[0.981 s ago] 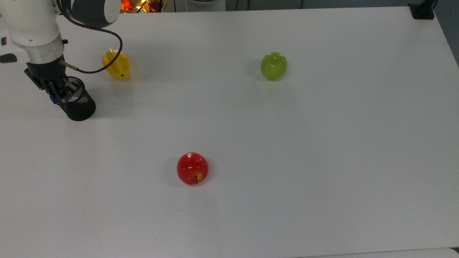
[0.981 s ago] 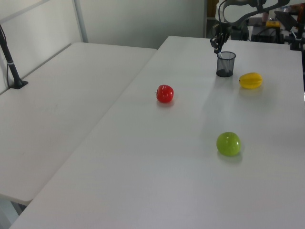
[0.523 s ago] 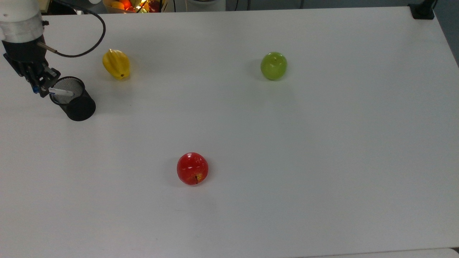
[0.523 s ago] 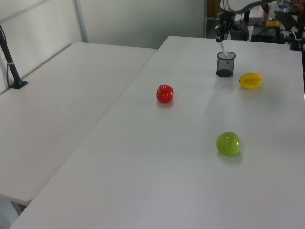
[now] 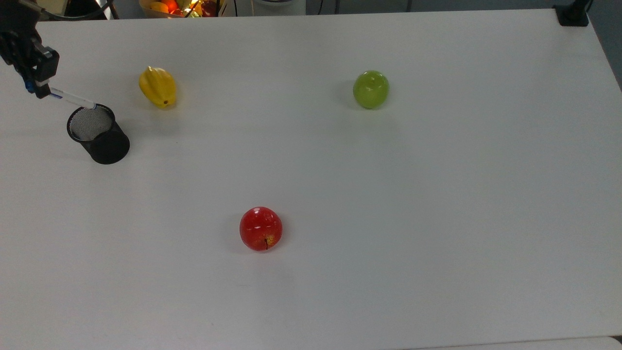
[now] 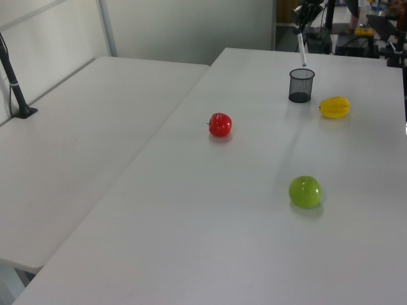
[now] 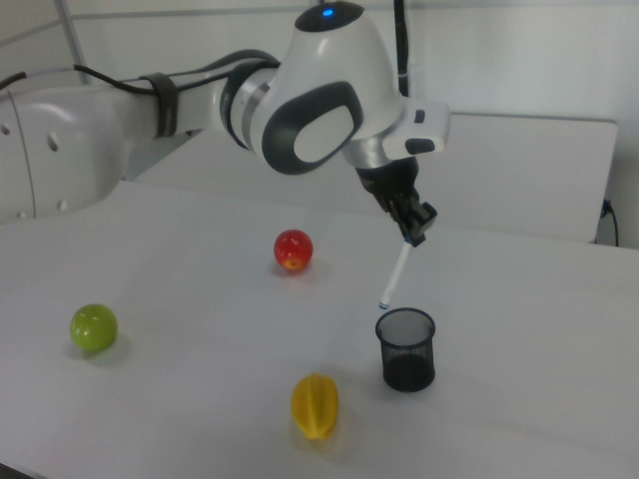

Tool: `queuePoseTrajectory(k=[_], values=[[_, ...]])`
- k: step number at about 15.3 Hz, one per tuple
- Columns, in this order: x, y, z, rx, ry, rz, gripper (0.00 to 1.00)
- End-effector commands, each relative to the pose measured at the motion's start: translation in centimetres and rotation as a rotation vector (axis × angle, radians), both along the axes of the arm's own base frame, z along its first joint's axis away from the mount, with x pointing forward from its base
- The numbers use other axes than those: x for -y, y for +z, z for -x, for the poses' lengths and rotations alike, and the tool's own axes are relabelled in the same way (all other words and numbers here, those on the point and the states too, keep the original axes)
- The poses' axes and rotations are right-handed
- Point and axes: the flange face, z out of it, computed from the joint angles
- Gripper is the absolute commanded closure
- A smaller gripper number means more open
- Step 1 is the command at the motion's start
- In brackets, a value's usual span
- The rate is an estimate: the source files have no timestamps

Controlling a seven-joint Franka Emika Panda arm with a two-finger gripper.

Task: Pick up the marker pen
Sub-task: 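Lift the marker up out of the pen cup, then carry the marker toward the green apple and lower it to the table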

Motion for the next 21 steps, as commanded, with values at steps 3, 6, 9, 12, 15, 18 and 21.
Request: queuePoseTrajectory(k=[3, 6, 9, 12, 15, 18, 21], values=[[-4.0, 1.2, 2.5, -0.153, 0.097, -0.102, 0.85], [-7.8, 0.2, 2.5, -0.267, 0.206, -0.141, 0.85], [-11.8, -0.7, 2.4, -0.361, 0.317, -0.164, 0.85], [-16.2, -1.6, 2.5, -0.456, 0.412, -0.173, 0.85], [-19.7, -3.2, 2.2, -0.514, 0.477, -0.168, 0.85], [-22.7, -6.1, 2.2, -0.6, 0.538, -0.135, 0.85], [-24.2, -9.3, 1.4, -0.663, 0.564, -0.124, 0.84]])
